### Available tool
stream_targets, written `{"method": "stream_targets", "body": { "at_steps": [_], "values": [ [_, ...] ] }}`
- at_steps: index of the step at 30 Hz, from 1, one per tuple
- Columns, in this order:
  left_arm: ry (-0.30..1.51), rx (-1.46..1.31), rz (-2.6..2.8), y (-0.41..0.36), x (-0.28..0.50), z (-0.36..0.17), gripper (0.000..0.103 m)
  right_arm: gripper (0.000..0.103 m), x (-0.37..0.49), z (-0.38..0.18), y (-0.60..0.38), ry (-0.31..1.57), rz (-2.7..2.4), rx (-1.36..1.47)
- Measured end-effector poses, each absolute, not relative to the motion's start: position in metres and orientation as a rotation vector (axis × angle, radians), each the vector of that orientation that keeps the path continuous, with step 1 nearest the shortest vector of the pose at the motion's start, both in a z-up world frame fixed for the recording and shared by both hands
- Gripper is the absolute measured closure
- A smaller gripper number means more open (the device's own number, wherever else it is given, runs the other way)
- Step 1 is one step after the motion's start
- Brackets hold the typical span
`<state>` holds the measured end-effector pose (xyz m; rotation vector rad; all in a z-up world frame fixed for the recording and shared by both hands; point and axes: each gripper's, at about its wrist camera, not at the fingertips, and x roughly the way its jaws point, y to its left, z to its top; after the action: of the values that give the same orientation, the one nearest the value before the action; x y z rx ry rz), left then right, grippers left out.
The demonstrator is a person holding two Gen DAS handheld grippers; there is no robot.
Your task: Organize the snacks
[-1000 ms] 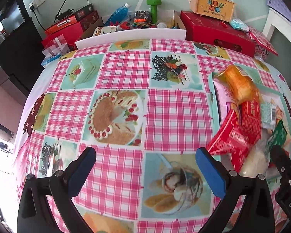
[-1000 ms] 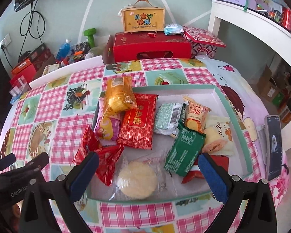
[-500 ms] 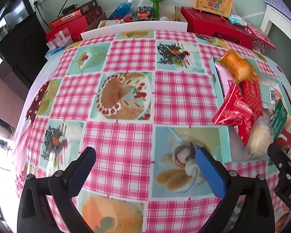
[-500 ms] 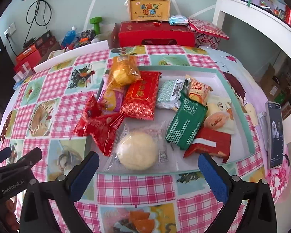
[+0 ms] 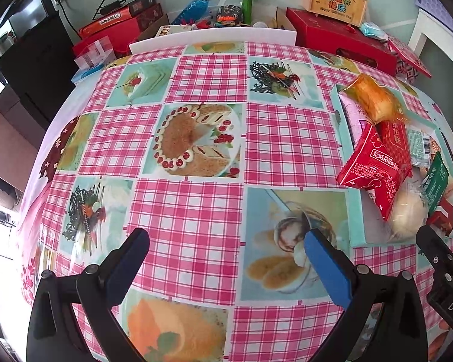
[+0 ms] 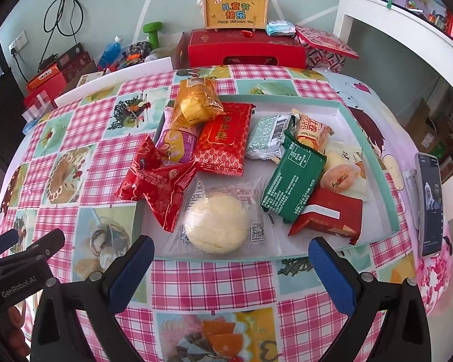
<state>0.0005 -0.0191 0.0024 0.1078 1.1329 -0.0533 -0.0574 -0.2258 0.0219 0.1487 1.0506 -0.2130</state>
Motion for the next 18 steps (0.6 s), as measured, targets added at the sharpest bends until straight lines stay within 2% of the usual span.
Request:
{"method": "stream_targets", "body": {
  "at_steps": [18],
  "values": [
    [1.138, 0.109, -0.059, -0.021, 0.0038, -0.0006, 0.001, 0.0, -0.0553, 0.0203, -0.2269, 1.049, -0.214, 0.163]
  ]
}}
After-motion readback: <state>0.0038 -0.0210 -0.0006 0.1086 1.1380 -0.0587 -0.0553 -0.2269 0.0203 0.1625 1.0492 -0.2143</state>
